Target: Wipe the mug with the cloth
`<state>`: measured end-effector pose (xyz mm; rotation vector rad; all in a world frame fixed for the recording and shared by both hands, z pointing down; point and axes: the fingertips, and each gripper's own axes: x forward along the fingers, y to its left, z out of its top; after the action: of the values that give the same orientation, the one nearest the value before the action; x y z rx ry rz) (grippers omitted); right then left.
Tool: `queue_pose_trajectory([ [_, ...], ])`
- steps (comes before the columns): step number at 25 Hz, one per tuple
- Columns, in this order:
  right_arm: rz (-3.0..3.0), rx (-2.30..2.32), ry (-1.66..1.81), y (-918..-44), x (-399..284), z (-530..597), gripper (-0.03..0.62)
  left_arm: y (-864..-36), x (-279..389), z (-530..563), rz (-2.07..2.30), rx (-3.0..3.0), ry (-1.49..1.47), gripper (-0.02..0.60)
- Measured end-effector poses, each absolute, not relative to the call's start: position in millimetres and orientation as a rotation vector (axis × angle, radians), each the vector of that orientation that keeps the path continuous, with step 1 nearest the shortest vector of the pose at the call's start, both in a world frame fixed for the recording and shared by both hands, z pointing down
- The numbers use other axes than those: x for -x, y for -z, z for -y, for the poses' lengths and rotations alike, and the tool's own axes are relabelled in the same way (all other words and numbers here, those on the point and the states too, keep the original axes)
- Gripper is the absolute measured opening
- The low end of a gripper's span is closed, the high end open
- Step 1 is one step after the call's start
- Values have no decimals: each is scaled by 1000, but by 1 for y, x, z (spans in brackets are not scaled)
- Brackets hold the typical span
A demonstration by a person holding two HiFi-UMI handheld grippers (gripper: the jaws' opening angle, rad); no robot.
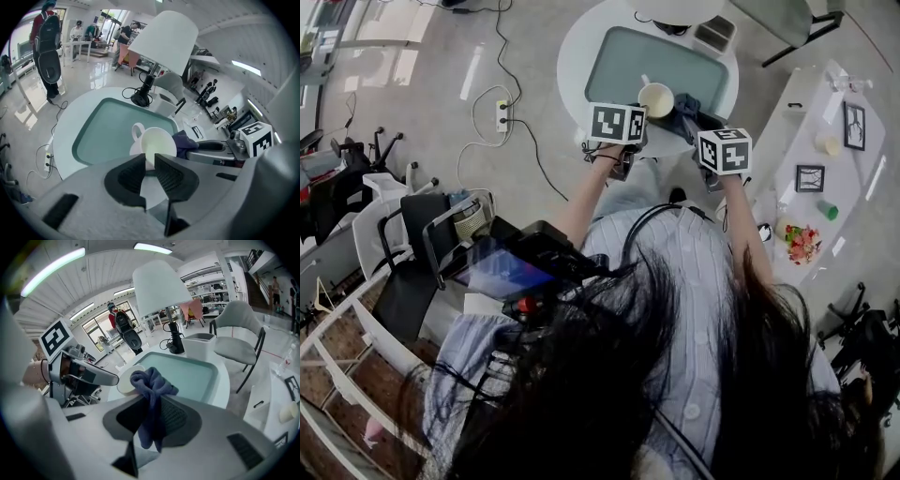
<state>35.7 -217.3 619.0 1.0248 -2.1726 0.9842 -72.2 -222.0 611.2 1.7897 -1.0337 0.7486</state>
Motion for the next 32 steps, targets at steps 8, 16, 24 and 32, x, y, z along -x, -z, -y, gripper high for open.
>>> queue_pose_trajectory([
  [8, 2179, -1020, -986, -618, -33, 215, 106, -613, 75, 226, 959, -1879, -874, 57],
  [16, 2179, -1022, -982, -615, -30, 214, 106, -612, 77, 241, 750, -1983, -1036, 57],
  [24, 2172, -1022, -952, -617, -31, 227, 106, -612, 76, 251, 538, -2048, -1243, 57],
  [32, 2170, -1003, -895, -620, -27, 253, 106, -611, 74, 256, 473, -2085, -1298, 57],
])
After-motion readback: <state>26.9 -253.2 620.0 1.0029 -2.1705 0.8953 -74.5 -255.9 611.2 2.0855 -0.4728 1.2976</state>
